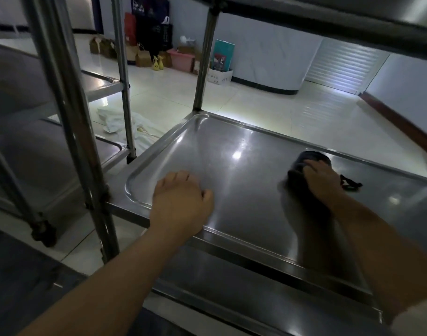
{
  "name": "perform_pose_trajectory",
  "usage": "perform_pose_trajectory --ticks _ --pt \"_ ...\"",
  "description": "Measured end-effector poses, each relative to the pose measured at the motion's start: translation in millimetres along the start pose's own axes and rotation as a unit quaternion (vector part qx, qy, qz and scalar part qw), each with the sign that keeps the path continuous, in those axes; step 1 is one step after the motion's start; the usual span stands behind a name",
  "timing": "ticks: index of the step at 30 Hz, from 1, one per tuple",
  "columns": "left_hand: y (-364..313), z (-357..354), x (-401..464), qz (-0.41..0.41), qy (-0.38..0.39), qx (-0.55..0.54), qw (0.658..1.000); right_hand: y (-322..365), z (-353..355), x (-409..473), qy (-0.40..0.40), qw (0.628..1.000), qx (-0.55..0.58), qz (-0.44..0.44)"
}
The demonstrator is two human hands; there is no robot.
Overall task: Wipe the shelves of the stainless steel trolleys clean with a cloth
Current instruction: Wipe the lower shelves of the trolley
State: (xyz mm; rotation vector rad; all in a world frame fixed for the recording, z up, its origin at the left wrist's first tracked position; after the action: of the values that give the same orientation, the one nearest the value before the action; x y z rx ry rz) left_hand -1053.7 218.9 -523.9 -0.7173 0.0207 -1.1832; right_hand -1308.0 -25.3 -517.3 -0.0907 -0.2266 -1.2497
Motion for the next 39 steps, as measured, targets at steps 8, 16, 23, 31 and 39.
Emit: perform_pose_trajectory --ticks 8,16,23,31,39 --pt "1 4 -6 0.044 -0.035 0.008 0.998 214 -19 21 -0.006 0.956 -0.067 0.285" --pt "1 4 -5 0.070 -0.017 -0.018 0.997 200 12 -68 0.052 0.910 0.186 0.367" --pt "-4 -9 2 0.008 0.099 0.028 0.995 -21 17 -85 0.009 0.997 0.079 0.008" --pt "-16 -19 8 -0.060 0.216 0.113 0.968 42 20 -151 0.074 0.992 0.059 0.083" --pt "-91 -40 -24 -0.115 0.273 0.044 0.954 -41 57 -216 0.037 0.981 0.168 0.093"
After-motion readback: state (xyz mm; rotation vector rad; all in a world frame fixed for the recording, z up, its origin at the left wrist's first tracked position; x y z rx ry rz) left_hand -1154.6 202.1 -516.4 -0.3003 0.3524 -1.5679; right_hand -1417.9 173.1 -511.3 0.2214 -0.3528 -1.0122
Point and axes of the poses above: each hand's wrist, its own x-axis towards the middle knuckle, its own z-axis out of the back of the hand, y = z × x, the point moved 6 cm from there along x, towards the middle knuckle, and after that the axes turned 14 degrees about -x, right-handed, at the moved point
